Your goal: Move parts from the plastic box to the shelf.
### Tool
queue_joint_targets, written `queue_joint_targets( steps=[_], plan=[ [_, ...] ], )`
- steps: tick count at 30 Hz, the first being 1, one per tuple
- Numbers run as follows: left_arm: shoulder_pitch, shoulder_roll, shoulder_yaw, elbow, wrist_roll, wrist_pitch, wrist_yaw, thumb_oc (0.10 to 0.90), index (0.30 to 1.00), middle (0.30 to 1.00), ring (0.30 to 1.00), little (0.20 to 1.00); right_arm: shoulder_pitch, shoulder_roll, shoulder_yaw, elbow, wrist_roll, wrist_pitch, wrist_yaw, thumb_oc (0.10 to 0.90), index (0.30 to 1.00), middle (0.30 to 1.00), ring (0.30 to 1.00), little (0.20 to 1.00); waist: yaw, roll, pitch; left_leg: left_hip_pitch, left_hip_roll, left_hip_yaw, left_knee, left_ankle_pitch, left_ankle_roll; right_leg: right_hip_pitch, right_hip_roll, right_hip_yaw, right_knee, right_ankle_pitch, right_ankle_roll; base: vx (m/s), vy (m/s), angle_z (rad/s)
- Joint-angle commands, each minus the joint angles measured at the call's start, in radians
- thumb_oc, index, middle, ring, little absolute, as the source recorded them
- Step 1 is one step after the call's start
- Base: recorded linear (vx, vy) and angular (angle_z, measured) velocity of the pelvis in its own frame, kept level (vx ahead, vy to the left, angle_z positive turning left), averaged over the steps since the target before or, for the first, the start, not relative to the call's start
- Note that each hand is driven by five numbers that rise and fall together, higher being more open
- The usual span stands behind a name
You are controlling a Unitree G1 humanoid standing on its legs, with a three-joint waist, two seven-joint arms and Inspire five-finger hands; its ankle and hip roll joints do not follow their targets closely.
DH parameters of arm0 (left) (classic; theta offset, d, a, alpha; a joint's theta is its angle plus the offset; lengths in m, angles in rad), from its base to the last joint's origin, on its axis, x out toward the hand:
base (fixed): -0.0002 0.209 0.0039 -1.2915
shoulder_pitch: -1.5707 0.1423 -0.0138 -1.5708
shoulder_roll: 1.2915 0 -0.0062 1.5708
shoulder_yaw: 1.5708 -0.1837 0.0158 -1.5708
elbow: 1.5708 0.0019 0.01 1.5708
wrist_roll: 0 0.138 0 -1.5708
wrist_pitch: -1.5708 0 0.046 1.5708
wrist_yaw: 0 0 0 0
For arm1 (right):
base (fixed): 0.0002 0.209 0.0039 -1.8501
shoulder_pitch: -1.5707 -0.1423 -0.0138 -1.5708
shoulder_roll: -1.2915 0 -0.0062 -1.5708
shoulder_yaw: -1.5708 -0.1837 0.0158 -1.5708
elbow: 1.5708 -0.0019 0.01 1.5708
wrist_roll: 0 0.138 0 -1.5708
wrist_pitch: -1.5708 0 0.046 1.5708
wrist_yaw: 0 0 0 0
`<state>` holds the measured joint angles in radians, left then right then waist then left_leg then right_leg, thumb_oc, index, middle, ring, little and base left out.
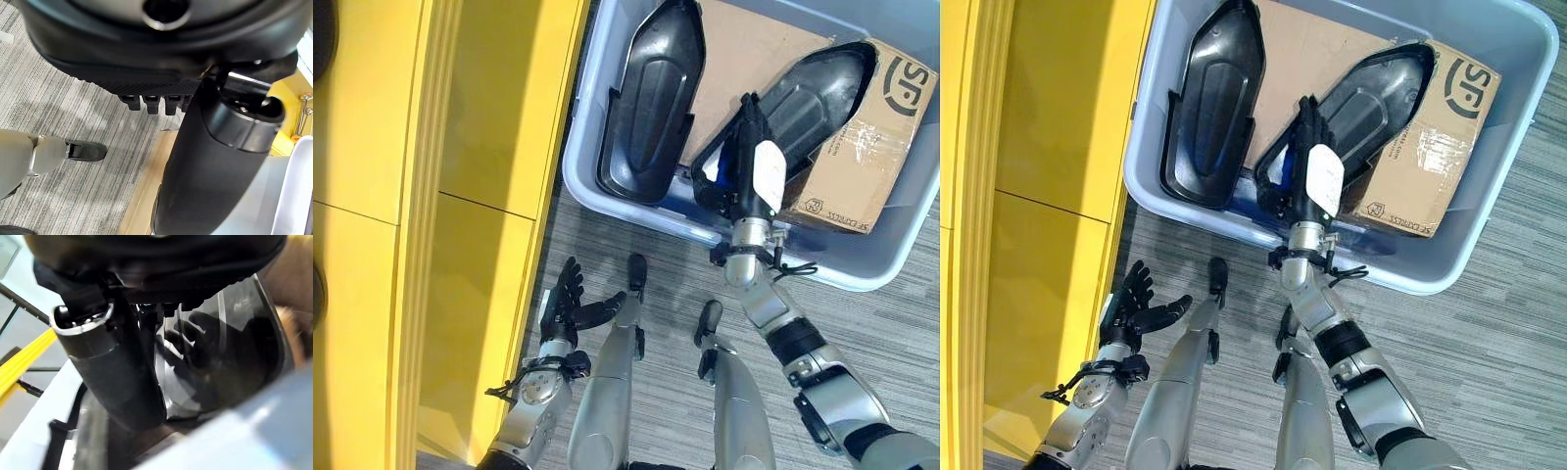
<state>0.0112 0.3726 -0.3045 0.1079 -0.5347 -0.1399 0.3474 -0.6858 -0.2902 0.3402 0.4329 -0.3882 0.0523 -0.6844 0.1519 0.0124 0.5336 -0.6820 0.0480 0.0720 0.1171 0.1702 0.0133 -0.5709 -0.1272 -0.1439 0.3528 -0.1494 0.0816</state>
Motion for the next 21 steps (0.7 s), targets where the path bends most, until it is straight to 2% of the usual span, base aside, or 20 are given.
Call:
queue_joint_targets(
  steps=[1,7,10,21],
  plan=[
    [0.036,0.016,0.023,-0.094,0.040,-0.068,0.017,0.900,1.000,1.000,1.000,1.000,0.024,-0.069,-0.058,-0.067,-0.057,0.017,-0.044,0.900,1.000,1.000,1.000,1.000,-0.019,0.013,-0.014,-0.073,0.059,0.026,0.106,-0.081,-0.060,0.167,-0.028,-0.027,-0.145,0.001,0.016,0.00,0.000,0.00],
    [0.038,0.017,0.034,-0.103,0.052,-0.064,0.028,0.900,1.000,1.000,1.000,1.000,0.066,-0.088,-0.066,-0.219,-0.127,0.012,-0.050,0.900,1.000,1.000,1.000,1.000,-0.029,0.005,-0.014,-0.075,0.061,0.028,0.110,-0.083,-0.060,0.165,-0.027,-0.024,-0.143,0.001,0.014,0.00,0.000,0.00],
    [0.045,0.018,0.040,-0.110,0.060,-0.061,0.035,0.900,1.000,1.000,1.000,1.000,0.093,-0.087,-0.068,-0.326,-0.148,-0.013,-0.049,0.900,1.000,1.000,1.000,1.000,-0.036,0.000,-0.014,-0.074,0.062,0.029,0.111,-0.083,-0.059,0.164,-0.026,-0.023,-0.142,0.001,0.013,0.00,0.000,0.00],
    [0.055,0.020,0.049,-0.131,0.069,-0.054,0.047,0.900,1.000,1.000,1.000,1.000,0.138,-0.082,-0.061,-0.461,-0.165,-0.045,-0.045,0.900,1.000,1.000,1.000,1.000,-0.045,-0.007,-0.014,-0.072,0.063,0.033,0.110,-0.084,-0.058,0.163,-0.025,-0.021,-0.140,0.001,0.013,0.00,0.000,0.00]
  ],
)
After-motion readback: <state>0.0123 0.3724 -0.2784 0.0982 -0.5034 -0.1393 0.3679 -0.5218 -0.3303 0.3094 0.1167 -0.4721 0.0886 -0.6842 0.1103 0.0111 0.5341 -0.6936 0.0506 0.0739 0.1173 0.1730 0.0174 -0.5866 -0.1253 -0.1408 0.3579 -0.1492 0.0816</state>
